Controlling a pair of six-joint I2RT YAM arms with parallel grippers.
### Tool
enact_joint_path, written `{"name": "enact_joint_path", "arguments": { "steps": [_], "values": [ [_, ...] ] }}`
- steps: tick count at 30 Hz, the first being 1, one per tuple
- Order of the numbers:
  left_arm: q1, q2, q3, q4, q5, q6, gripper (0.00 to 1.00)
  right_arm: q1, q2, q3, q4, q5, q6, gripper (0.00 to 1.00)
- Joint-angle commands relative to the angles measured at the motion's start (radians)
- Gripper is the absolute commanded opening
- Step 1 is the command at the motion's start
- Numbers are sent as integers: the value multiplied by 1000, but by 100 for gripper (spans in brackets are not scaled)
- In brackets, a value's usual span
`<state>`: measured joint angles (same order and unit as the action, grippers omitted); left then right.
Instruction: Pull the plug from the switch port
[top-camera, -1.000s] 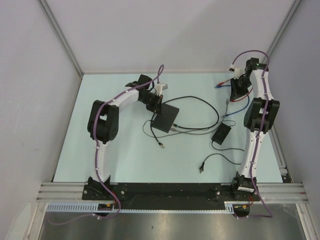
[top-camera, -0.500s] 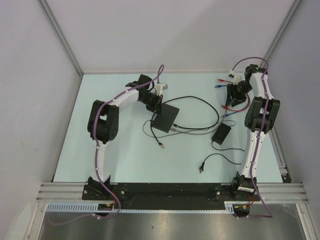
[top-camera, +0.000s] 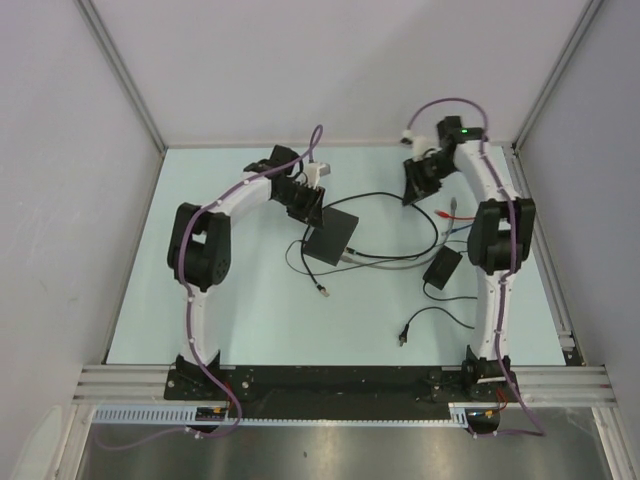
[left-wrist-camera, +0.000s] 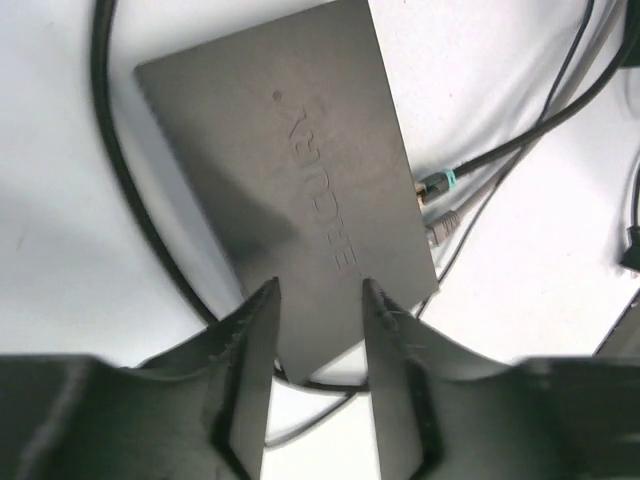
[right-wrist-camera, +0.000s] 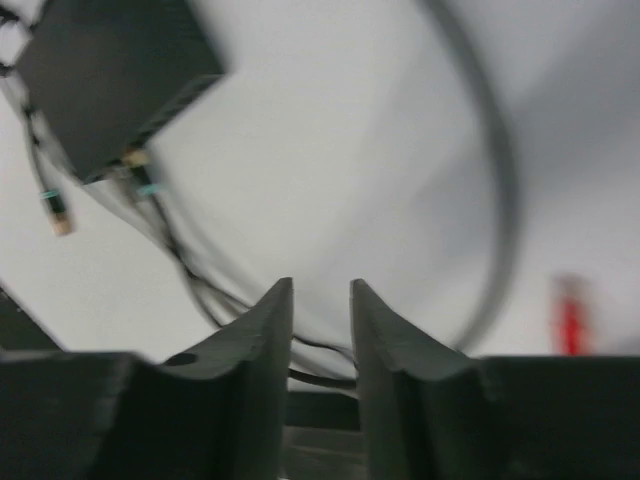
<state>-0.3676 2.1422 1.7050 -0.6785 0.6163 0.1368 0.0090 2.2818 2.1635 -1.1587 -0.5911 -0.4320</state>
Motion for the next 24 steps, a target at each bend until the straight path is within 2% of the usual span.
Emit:
{"name": "enact_joint_path", "arguments": {
  "steps": [1,2,4,6,7,8,10,12,19,24],
  "values": [
    [27,-142,-44,-10,-47,10,49,204,-47,-122,21,-33,-11,25],
    [30,-152,-54,-13,-65,15,52,224,-15,-129,8,-27,1,21],
    [35,-156,-65,-44,-84,27,49,265,28,-123,-6,-27,22,14],
    [36,-116,-12,-171,-86,47,36,284,70,-123,13,-33,65,11],
    [41,-76,1,-220,-78,53,20,302,79,-120,31,-33,70,11],
    [42,-65,-4,-246,-66,67,10,312,91,-114,37,-32,72,10],
    [53,-79,-63,-207,-50,54,0,336,126,-76,40,-24,75,9],
    [55,-102,-120,-178,-46,38,0,344,156,-38,40,-27,78,9],
    [52,-42,-117,-191,-86,50,0,368,244,77,70,-30,108,10],
    [49,22,-73,-193,-12,47,0,370,314,185,103,-53,134,11]
  ]
}}
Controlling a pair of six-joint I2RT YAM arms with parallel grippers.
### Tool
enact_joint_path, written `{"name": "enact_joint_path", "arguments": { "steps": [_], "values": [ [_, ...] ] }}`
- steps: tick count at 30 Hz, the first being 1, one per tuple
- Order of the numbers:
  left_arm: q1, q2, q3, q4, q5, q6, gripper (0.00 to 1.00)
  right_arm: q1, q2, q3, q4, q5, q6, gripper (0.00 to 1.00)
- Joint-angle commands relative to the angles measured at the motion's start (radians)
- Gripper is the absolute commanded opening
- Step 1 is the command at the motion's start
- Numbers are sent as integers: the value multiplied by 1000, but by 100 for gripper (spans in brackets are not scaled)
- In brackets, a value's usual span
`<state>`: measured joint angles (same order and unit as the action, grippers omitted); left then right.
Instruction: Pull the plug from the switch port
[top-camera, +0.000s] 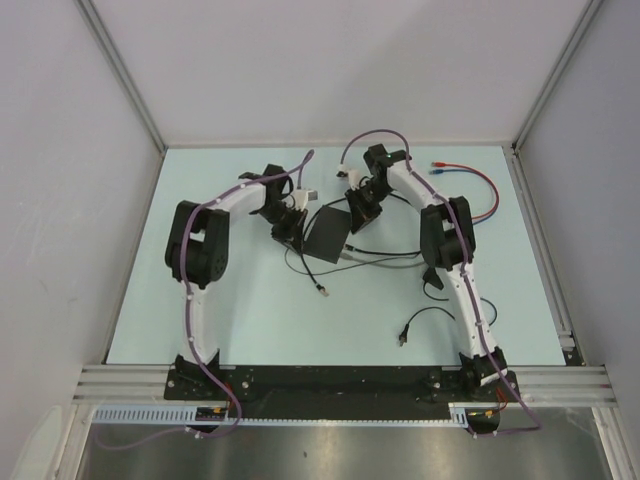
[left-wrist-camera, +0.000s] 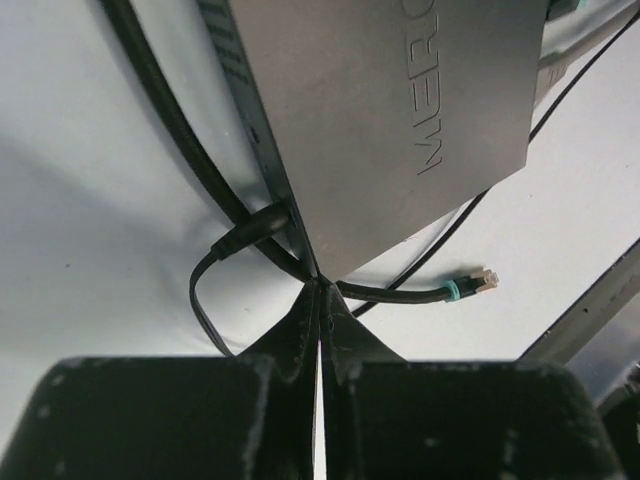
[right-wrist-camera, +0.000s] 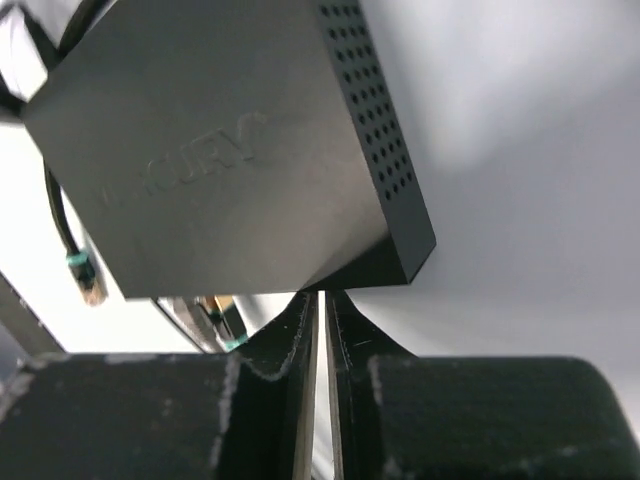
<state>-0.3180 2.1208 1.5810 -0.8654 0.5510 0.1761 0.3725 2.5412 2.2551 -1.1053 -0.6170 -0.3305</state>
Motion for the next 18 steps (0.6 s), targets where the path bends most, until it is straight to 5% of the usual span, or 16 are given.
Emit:
{"name": "enact_joint_path", "arguments": {
  "steps": [1,14,16,18],
  "values": [
    [-4,54,62,-15,62,10,0,6,76,136,56,-26,48,11],
    [25,7,149,-144,73,89,1,-33,30,149,96,-27,82,18],
    [33,-31,151,-156,92,128,3,-70,18,141,97,-44,82,31],
    [34,-51,155,-133,130,148,16,-95,16,138,91,-79,77,44]
  ]
}}
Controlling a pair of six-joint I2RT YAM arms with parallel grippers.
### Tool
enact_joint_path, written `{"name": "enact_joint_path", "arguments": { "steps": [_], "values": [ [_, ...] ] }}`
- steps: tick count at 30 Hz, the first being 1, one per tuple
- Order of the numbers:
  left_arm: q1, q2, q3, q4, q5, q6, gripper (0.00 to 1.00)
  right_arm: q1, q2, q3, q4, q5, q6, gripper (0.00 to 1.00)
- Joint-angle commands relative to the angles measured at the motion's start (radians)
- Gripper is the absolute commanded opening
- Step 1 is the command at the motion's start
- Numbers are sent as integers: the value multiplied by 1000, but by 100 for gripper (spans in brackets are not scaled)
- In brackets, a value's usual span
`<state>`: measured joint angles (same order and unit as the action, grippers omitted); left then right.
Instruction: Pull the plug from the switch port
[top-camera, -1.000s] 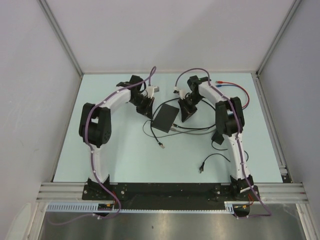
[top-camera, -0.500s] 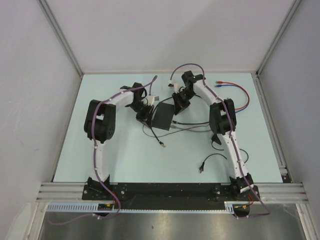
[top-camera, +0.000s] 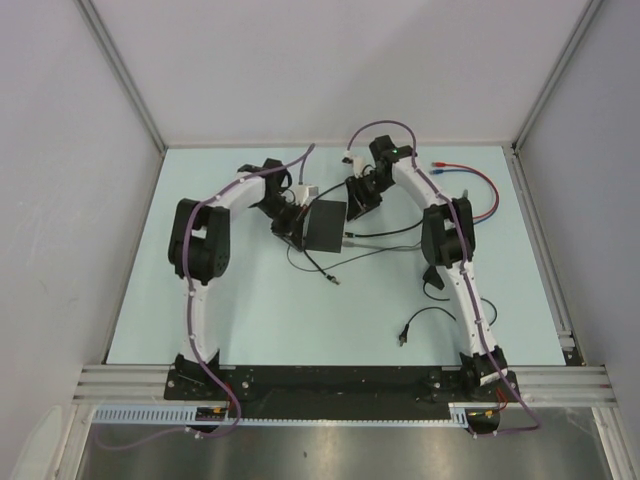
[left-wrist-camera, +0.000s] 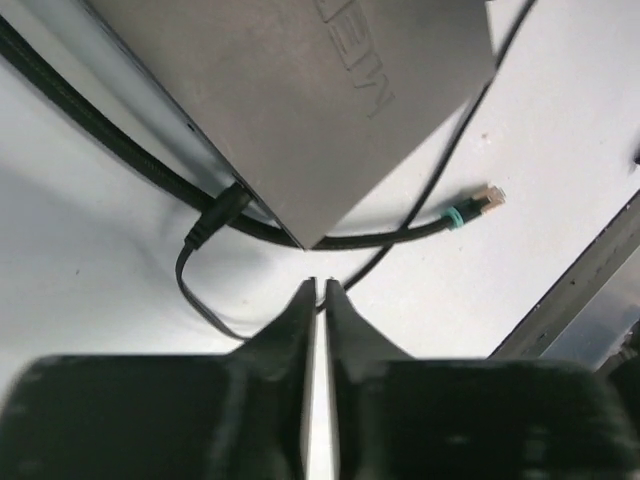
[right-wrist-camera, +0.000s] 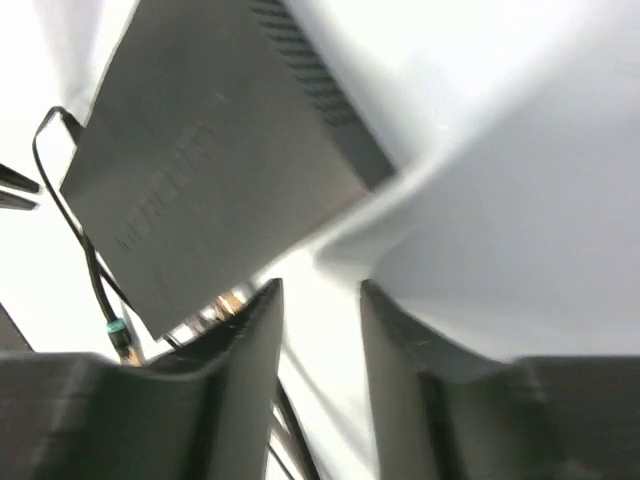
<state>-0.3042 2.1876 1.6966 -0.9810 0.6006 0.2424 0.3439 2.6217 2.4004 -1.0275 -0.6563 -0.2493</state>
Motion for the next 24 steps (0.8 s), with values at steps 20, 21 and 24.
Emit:
{"name": "enact_joint_path", "arguments": {
  "steps": [20,21,24],
  "values": [
    [7,90,284,105,229,-115,19,-95,30,-64,-92,-385,-48,62],
    [4,93,284,102,220,-114,17,-89,35,-66,-95,-387,-56,61],
    [-10,113,278,99,212,-111,11,-83,46,-73,-123,-387,-91,60]
  ]
}}
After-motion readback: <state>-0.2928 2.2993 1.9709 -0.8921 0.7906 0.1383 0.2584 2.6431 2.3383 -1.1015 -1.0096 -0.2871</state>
